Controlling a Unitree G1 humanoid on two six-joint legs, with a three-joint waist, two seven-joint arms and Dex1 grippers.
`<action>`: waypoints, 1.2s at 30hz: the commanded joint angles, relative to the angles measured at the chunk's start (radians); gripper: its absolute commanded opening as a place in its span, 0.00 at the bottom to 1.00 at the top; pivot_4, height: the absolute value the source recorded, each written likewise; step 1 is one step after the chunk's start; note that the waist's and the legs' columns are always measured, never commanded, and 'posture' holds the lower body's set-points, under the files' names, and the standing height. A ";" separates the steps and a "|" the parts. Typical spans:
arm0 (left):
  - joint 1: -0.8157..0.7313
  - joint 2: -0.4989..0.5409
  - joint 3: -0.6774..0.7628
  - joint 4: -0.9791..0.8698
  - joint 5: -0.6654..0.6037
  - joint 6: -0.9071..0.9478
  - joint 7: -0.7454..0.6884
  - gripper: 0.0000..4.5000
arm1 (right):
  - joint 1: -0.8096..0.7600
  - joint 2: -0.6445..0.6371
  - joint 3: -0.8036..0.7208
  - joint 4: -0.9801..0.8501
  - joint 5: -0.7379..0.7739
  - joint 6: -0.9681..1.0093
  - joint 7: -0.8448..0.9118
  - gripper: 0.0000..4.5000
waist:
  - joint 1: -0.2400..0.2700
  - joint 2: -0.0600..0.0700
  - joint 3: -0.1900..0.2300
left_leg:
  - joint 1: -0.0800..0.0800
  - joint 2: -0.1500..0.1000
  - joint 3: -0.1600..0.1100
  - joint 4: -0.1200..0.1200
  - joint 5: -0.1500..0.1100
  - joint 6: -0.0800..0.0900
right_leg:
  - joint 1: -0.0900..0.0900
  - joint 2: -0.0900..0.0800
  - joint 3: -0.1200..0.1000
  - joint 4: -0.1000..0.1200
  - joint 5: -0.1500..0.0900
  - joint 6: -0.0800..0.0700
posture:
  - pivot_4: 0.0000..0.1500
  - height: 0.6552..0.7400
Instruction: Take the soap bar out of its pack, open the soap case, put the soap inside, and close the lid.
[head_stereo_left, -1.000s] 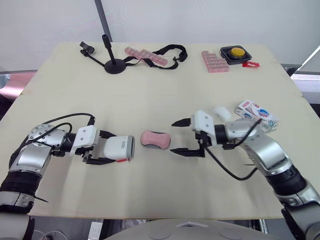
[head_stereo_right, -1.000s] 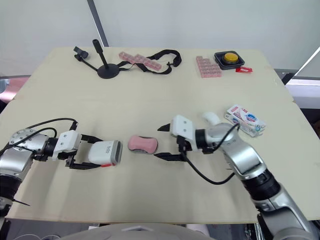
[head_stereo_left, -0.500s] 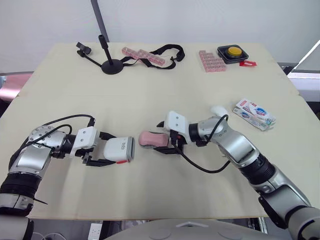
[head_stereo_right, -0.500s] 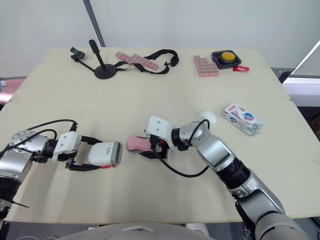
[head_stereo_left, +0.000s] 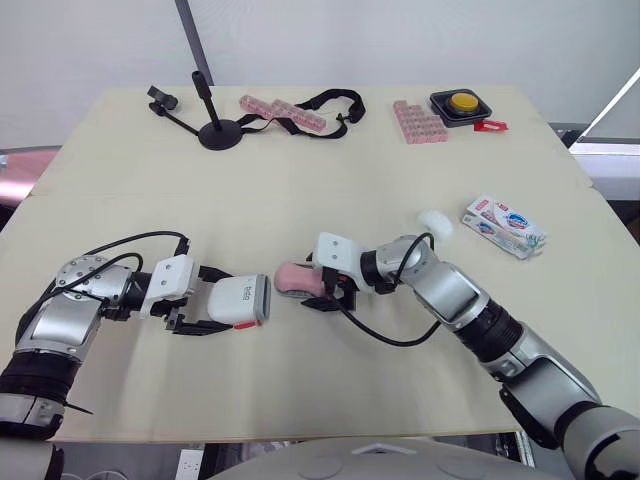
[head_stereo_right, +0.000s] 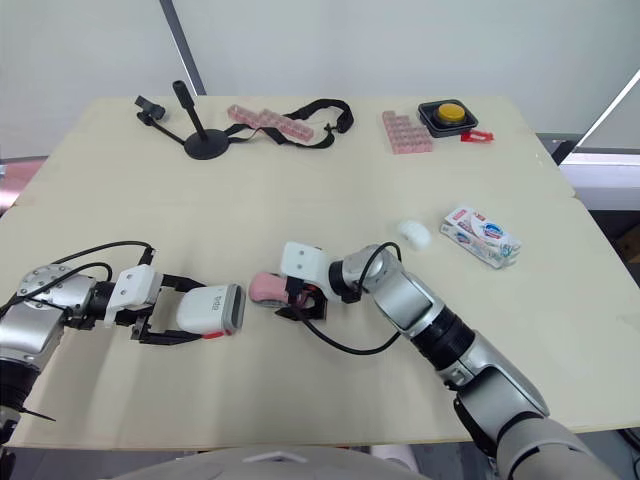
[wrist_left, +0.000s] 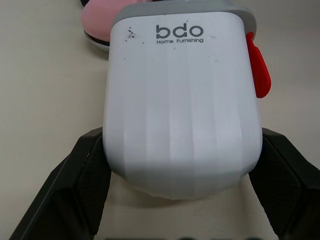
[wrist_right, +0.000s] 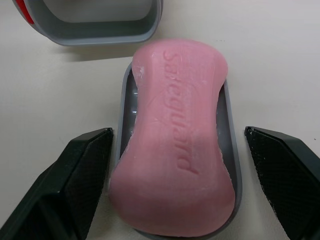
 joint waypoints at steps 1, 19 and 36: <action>0.003 0.027 0.034 -0.029 -0.018 0.004 0.002 0.76 | -0.007 0.016 -0.011 0.015 -0.016 -0.018 -0.014 1.00 | -0.002 0.000 0.000 | 0.000 0.000 0.000 0.000 0.000 0.000 | 0.000 0.000 0.000 0.000 0.000 0.000 | 1.00 1.00; -0.010 0.025 0.028 -0.046 -0.015 0.022 0.015 0.76 | 0.010 0.026 -0.038 0.039 -0.019 -0.041 0.000 0.57 | -0.020 0.000 0.000 | 0.002 0.000 0.000 0.000 0.001 -0.001 | 0.001 -0.002 0.000 0.002 0.000 -0.001 | 1.00 1.00; -0.154 -0.104 -0.106 -0.145 0.032 0.199 0.093 0.76 | 0.169 -0.352 -0.344 -0.130 0.138 -0.259 0.231 0.57 | 0.007 0.000 0.000 | -0.006 0.000 0.000 0.000 0.001 0.000 | 0.000 0.000 0.002 0.001 0.000 -0.001 | 1.00 1.00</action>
